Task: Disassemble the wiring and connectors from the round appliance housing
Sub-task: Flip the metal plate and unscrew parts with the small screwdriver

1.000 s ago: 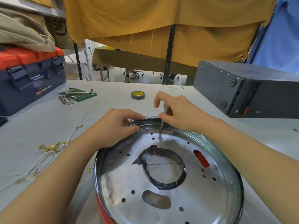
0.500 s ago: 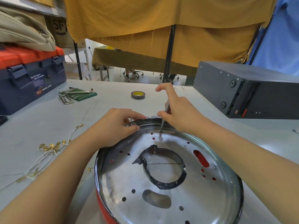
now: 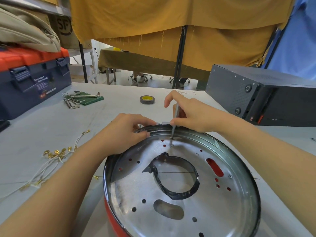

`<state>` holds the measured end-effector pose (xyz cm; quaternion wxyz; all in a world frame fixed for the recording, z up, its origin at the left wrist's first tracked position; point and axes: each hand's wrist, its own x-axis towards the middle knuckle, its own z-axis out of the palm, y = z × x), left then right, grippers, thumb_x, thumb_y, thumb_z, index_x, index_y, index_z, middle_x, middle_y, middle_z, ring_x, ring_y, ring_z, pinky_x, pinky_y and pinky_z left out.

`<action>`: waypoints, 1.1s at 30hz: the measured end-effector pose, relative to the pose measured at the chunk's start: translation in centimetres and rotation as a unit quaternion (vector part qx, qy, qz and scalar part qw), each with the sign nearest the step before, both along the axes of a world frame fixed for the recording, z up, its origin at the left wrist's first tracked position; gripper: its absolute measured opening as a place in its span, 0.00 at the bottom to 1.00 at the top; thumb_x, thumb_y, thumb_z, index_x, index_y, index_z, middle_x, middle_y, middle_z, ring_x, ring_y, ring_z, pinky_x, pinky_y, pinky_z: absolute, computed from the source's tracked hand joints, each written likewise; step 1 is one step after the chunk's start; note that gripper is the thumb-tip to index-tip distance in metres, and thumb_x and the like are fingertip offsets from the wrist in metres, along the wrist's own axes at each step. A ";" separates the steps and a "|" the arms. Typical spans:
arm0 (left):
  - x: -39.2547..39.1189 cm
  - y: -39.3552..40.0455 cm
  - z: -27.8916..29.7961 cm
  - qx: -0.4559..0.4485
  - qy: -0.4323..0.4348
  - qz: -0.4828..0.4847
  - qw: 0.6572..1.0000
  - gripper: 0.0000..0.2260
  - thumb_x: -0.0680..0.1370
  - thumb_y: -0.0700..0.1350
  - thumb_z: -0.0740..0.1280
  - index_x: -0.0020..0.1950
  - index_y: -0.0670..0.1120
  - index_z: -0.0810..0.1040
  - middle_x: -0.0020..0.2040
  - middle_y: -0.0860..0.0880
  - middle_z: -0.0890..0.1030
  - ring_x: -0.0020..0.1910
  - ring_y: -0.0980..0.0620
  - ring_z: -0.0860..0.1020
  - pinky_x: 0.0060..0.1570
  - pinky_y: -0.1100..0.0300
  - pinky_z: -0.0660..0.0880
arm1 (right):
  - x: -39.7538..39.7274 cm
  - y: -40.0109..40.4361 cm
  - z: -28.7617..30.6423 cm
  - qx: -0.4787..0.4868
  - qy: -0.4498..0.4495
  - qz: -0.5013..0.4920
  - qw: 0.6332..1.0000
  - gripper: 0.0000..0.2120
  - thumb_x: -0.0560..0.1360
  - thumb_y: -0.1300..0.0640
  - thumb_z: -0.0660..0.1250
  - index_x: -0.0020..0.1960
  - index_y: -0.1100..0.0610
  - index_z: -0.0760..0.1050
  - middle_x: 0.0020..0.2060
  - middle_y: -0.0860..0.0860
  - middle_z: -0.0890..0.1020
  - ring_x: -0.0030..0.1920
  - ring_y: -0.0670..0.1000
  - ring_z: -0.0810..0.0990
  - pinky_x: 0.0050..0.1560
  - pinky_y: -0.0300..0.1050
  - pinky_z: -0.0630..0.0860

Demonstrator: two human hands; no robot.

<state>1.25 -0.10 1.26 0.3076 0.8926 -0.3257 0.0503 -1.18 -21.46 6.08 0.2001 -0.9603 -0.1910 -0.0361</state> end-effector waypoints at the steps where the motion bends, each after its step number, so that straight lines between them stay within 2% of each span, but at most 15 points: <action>1: 0.0 0.0 0.0 0.000 0.001 0.001 1.000 0.14 0.76 0.45 0.67 0.60 0.58 0.78 0.49 0.63 0.77 0.45 0.61 0.76 0.46 0.68 0.69 | 0.0 0.0 0.0 -0.001 -0.002 -0.013 1.000 0.15 0.76 0.58 0.68 0.54 0.47 0.63 0.31 0.46 0.74 0.30 0.38 0.73 0.33 0.28 0.68; 3: -0.1 0.0 0.0 -0.002 0.003 0.002 1.000 0.14 0.76 0.45 0.67 0.60 0.59 0.78 0.48 0.63 0.77 0.45 0.61 0.76 0.45 0.69 0.69 | 0.0 0.3 -0.4 -0.023 -0.041 -0.050 0.998 0.12 0.76 0.54 0.68 0.51 0.47 0.64 0.32 0.45 0.74 0.32 0.41 0.74 0.31 0.33 0.66; 5: -0.1 0.0 0.0 -0.002 0.003 0.003 1.000 0.14 0.76 0.45 0.67 0.60 0.58 0.78 0.48 0.63 0.77 0.45 0.61 0.76 0.45 0.71 0.69 | 0.0 0.8 -1.0 -0.063 -0.112 -0.093 0.987 0.11 0.76 0.48 0.67 0.48 0.49 0.65 0.33 0.44 0.74 0.35 0.43 0.73 0.33 0.39 0.66; 8: -0.2 0.0 0.1 -0.002 0.001 0.003 1.000 0.14 0.76 0.44 0.67 0.60 0.58 0.78 0.48 0.63 0.77 0.45 0.60 0.76 0.46 0.72 0.69 | 0.2 1.5 -1.7 -0.110 -0.172 -0.141 0.969 0.11 0.78 0.45 0.63 0.45 0.50 0.65 0.39 0.49 0.78 0.40 0.52 0.75 0.38 0.46 0.71; 11: -0.2 0.0 0.1 -0.001 0.000 0.004 1.000 0.14 0.76 0.45 0.67 0.60 0.58 0.78 0.49 0.62 0.78 0.45 0.60 0.76 0.46 0.70 0.69 | 0.3 1.4 -1.7 -0.093 -0.147 -0.155 0.973 0.08 0.78 0.48 0.63 0.46 0.49 0.66 0.40 0.49 0.77 0.42 0.53 0.75 0.41 0.47 0.72; 15: -0.2 0.0 0.1 -0.001 0.005 0.007 1.000 0.14 0.76 0.45 0.67 0.61 0.57 0.78 0.50 0.61 0.78 0.46 0.59 0.76 0.49 0.64 0.71 | -0.1 1.2 -1.3 -0.021 -0.091 -0.109 0.990 0.06 0.78 0.55 0.65 0.47 0.49 0.66 0.35 0.46 0.75 0.38 0.47 0.74 0.39 0.44 0.71; 18: -0.2 0.0 0.1 0.000 0.006 0.008 1.000 0.14 0.76 0.45 0.67 0.61 0.57 0.78 0.50 0.61 0.78 0.46 0.60 0.76 0.50 0.64 0.71 | -0.5 1.1 -0.5 -0.025 -0.068 -0.065 0.995 0.08 0.77 0.56 0.66 0.48 0.49 0.67 0.36 0.47 0.77 0.37 0.43 0.73 0.37 0.36 0.68; 20: -0.1 0.0 0.1 0.001 0.006 0.008 1.000 0.14 0.76 0.45 0.67 0.61 0.57 0.78 0.52 0.60 0.79 0.47 0.60 0.76 0.51 0.62 0.71 | -0.7 0.8 0.1 -0.040 -0.044 -0.044 0.997 0.09 0.76 0.56 0.67 0.49 0.48 0.67 0.40 0.49 0.78 0.38 0.43 0.73 0.37 0.36 0.67; 24: -0.2 0.0 0.1 0.001 0.006 0.008 1.000 0.14 0.76 0.45 0.67 0.61 0.56 0.78 0.53 0.59 0.80 0.47 0.59 0.76 0.50 0.63 0.71 | -0.8 0.3 1.0 -0.047 -0.014 -0.032 0.998 0.09 0.75 0.56 0.69 0.47 0.48 0.69 0.40 0.45 0.76 0.38 0.42 0.73 0.36 0.37 0.66; 27: -0.2 0.0 0.1 0.003 0.005 0.008 1.000 0.14 0.76 0.45 0.67 0.61 0.57 0.78 0.52 0.60 0.79 0.46 0.59 0.76 0.47 0.67 0.70 | -0.6 0.4 0.5 -0.039 -0.036 -0.059 0.997 0.08 0.74 0.53 0.70 0.43 0.49 0.70 0.39 0.44 0.75 0.38 0.41 0.73 0.38 0.40 0.68; 30: -0.2 -0.1 0.2 0.006 0.009 0.007 1.000 0.14 0.77 0.45 0.67 0.61 0.57 0.78 0.52 0.60 0.79 0.47 0.59 0.76 0.48 0.64 0.70 | -0.3 0.8 -0.5 -0.087 -0.109 -0.129 0.982 0.11 0.75 0.44 0.67 0.43 0.50 0.71 0.39 0.47 0.78 0.40 0.48 0.76 0.41 0.46 0.74; 33: -0.2 -0.1 0.2 0.006 0.008 0.008 1.000 0.14 0.77 0.45 0.67 0.61 0.57 0.78 0.52 0.59 0.79 0.47 0.58 0.76 0.49 0.64 0.70 | -0.3 1.0 -0.9 -0.066 -0.110 -0.137 0.982 0.08 0.76 0.48 0.67 0.42 0.49 0.70 0.40 0.48 0.78 0.41 0.50 0.76 0.41 0.45 0.73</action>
